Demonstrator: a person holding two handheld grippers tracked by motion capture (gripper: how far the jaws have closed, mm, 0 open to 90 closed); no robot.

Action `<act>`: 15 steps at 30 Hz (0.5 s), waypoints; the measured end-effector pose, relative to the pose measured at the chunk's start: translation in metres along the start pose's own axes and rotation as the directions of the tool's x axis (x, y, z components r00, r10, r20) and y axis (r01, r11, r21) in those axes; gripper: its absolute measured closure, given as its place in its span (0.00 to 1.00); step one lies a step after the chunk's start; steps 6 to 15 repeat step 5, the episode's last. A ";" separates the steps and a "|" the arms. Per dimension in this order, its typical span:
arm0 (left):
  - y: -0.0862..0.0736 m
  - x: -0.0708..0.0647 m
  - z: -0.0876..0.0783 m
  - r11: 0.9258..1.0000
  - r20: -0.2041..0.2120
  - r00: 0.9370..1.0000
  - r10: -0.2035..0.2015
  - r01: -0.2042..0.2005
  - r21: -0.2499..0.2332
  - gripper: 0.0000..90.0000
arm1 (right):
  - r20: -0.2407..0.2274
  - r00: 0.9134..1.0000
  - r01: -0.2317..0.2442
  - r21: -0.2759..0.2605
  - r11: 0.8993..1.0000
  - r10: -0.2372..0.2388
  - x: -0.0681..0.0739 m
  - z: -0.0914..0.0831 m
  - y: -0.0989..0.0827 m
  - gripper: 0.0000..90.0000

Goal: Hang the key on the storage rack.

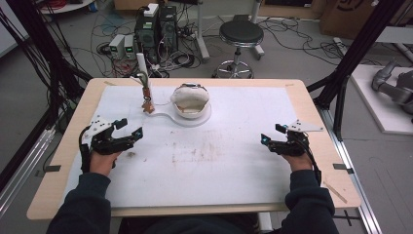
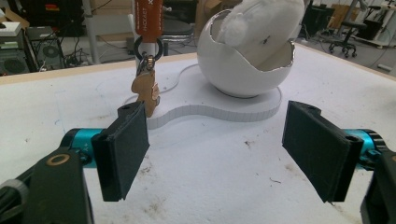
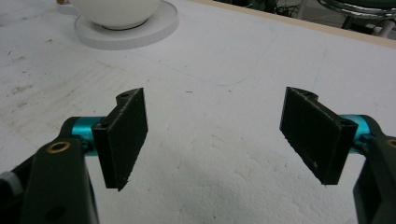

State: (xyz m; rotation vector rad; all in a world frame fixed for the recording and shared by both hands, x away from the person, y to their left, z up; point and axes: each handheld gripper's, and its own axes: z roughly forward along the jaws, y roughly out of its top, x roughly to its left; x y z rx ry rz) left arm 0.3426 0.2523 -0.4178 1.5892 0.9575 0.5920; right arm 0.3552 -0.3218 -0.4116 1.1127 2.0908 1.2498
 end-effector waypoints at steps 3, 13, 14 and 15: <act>0.000 0.000 0.000 1.000 -0.003 1.000 -0.002 0.002 -0.001 0.25 | 0.000 1.000 -0.006 -0.003 1.000 0.006 0.000 0.000 0.000 0.26; 0.000 0.000 0.000 1.000 -0.003 1.000 -0.002 0.002 -0.001 0.25 | -0.002 1.000 -0.007 -0.002 1.000 0.007 -0.001 0.000 0.000 0.26; 0.000 0.000 0.000 1.000 -0.003 1.000 -0.002 0.002 -0.001 0.25 | -0.002 1.000 -0.007 -0.002 1.000 0.007 -0.001 0.000 0.000 0.26; 0.000 0.000 0.000 1.000 -0.003 1.000 -0.002 0.002 -0.001 0.25 | -0.002 1.000 -0.007 -0.002 1.000 0.007 -0.001 0.000 0.000 0.26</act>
